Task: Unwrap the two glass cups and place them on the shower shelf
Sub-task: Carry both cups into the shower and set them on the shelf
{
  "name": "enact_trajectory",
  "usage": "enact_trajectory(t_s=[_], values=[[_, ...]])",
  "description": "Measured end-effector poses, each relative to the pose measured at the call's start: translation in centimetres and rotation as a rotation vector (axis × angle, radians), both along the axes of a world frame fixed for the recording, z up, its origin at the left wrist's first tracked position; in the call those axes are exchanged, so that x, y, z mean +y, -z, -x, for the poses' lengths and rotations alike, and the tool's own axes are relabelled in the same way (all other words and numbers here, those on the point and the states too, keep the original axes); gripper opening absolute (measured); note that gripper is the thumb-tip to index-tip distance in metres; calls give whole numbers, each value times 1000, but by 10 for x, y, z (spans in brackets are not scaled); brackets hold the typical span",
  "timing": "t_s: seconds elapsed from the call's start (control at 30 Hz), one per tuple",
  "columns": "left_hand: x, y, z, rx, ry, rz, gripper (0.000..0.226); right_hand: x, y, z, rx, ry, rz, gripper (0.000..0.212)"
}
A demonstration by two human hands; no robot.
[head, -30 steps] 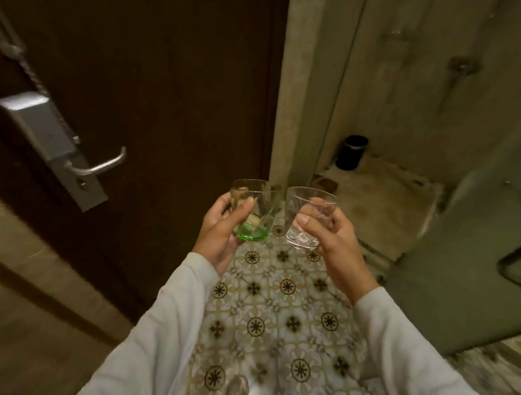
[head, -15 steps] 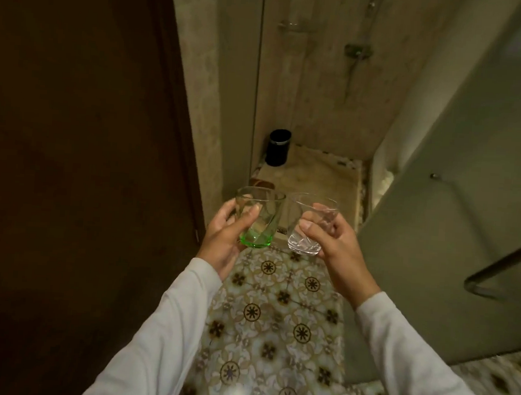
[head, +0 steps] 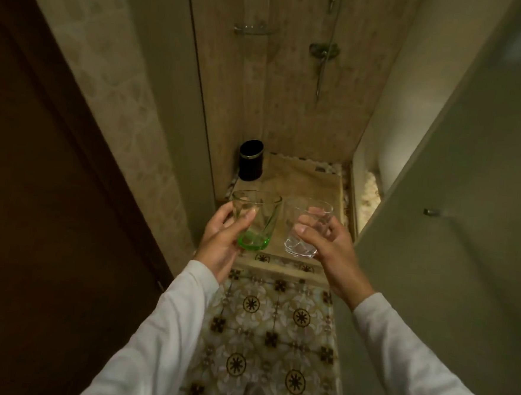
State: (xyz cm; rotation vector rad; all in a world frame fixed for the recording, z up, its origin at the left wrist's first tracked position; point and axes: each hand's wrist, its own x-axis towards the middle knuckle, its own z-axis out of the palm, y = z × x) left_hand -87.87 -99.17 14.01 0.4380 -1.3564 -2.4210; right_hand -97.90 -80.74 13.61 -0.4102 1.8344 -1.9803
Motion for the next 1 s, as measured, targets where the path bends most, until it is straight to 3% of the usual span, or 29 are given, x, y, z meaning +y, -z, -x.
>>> enact_trajectory(t_s=[0.13, 0.27, 0.5, 0.73, 0.87, 1.0], values=[[-21, -7, 70, -12, -5, 9, 60, -19, -6, 67, 8, -7, -14, 73], [-39, -10, 126, 21, 35, -10, 54, -34, -6, 118, -18, 16, -6, 59], [-74, 4, 202, -37, 73, -6, 72, -59, -6, 184, -61, 52, 27, 65], [-145, 1, 332, -31, 104, -14, 56, -127, -8, 302, -30, 110, 21, 62], [-182, -9, 397, -28, 109, -35, 63, -170, -9, 366, -46, 172, 40, 47], [-216, -16, 458, -31, 128, -41, 63, -204, -11, 421, -27, 191, 58, 53]])
